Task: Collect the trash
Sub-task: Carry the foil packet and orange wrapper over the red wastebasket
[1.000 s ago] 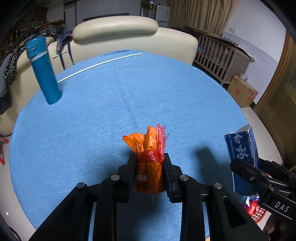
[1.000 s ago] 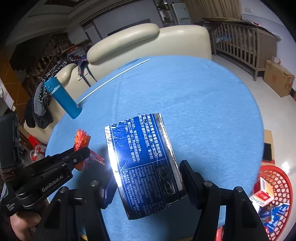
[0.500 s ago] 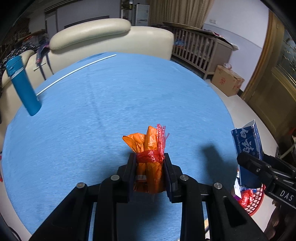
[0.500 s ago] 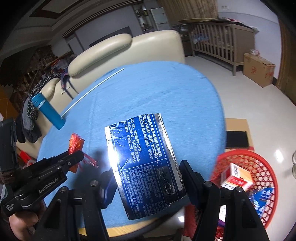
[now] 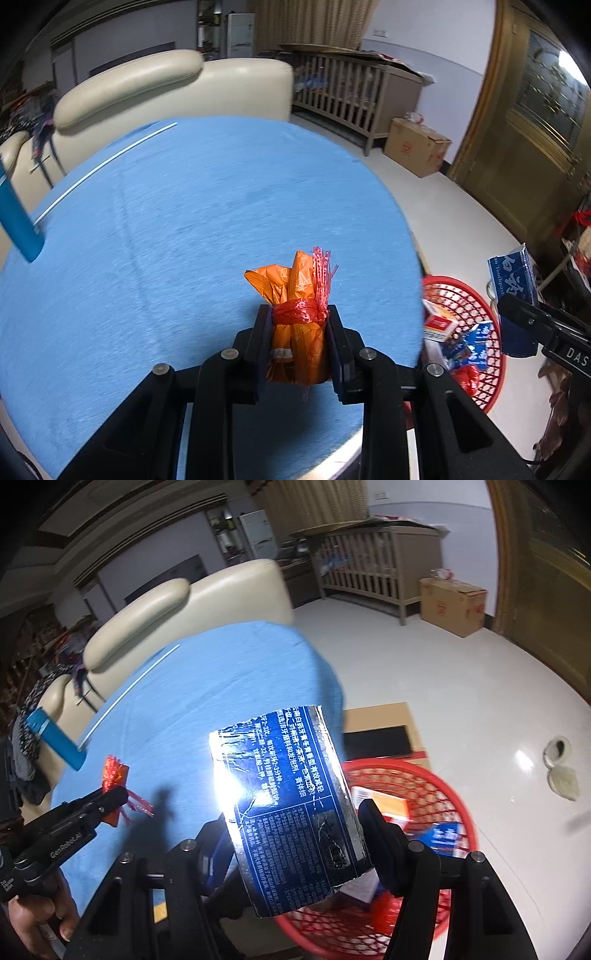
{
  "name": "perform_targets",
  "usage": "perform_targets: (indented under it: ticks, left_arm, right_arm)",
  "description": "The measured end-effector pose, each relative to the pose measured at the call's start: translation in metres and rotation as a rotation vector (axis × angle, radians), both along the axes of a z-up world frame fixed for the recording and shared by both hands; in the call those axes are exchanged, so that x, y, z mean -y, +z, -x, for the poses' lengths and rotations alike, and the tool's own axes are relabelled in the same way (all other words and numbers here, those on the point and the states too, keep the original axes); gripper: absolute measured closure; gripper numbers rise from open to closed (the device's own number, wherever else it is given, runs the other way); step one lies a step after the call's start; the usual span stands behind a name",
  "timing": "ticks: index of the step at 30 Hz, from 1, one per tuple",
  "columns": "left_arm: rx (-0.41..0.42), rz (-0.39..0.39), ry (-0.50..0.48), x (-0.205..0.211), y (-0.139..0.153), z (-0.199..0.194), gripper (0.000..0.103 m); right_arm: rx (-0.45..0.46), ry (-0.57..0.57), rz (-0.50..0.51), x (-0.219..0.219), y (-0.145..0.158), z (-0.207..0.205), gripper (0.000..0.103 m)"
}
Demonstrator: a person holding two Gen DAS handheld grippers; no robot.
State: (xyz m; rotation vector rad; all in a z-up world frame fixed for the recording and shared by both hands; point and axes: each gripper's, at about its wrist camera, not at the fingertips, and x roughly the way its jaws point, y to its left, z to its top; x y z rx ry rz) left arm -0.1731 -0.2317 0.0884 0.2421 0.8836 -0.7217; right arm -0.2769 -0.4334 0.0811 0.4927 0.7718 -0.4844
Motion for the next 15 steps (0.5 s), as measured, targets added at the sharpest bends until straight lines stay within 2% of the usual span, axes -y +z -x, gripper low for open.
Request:
perform_targets:
  ticks: [15]
  left_arm:
    - [0.011, -0.04, -0.166, 0.062, -0.002, 0.044, 0.074]
  right_arm:
    - [-0.065, -0.131, -0.046, 0.041, -0.03, 0.058, 0.037]
